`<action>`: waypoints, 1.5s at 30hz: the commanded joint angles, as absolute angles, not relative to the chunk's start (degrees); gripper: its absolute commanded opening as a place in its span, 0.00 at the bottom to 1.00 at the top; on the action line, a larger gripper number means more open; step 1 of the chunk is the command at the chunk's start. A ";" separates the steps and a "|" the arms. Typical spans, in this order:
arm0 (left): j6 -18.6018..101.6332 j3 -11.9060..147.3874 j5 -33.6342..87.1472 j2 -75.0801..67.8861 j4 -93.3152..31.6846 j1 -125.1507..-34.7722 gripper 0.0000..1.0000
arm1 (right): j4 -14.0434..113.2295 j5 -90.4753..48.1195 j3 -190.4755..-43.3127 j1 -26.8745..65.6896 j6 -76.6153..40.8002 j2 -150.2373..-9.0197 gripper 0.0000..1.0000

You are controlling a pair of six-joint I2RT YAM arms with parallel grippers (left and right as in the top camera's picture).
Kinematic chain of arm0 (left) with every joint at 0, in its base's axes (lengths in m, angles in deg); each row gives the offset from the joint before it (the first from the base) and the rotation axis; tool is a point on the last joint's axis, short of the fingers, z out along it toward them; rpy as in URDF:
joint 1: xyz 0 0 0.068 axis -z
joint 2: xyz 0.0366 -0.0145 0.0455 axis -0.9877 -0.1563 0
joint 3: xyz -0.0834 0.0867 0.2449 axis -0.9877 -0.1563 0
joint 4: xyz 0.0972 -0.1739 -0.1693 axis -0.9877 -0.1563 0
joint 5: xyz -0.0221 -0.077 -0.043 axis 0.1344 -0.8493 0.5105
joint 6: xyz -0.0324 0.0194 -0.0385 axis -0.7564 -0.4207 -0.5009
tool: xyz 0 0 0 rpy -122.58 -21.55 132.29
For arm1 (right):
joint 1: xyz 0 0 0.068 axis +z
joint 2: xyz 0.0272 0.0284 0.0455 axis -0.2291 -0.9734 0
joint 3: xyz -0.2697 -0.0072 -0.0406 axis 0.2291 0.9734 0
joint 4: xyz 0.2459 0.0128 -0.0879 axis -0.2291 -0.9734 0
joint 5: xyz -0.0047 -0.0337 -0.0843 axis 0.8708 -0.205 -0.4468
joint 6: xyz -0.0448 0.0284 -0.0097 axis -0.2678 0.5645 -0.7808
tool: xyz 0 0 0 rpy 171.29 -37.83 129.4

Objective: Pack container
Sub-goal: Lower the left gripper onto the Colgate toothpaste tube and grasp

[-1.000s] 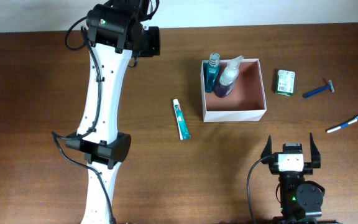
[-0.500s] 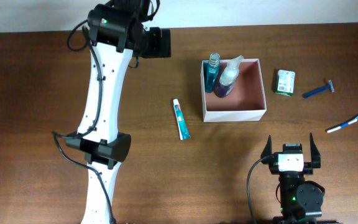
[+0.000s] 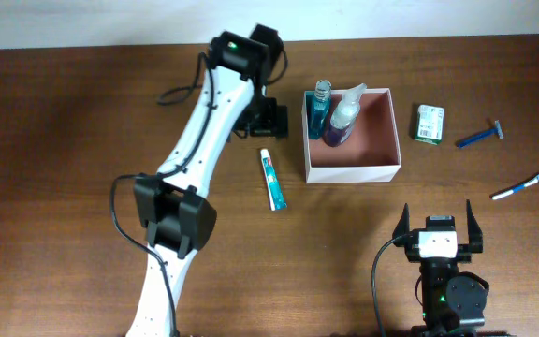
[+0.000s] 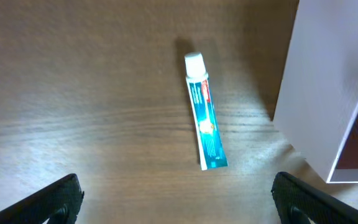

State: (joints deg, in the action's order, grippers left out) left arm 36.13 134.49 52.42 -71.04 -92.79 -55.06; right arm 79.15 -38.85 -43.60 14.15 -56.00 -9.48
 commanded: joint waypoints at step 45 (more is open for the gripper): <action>28.43 108.04 46.06 -71.89 -73.45 -53.26 0.99 | 78.70 -39.79 -43.33 14.70 -55.98 -9.06 0.99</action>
State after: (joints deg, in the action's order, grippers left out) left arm 29.00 108.77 46.80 -71.06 -73.64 -53.31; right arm 79.15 -38.85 -43.60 14.15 -56.00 -9.48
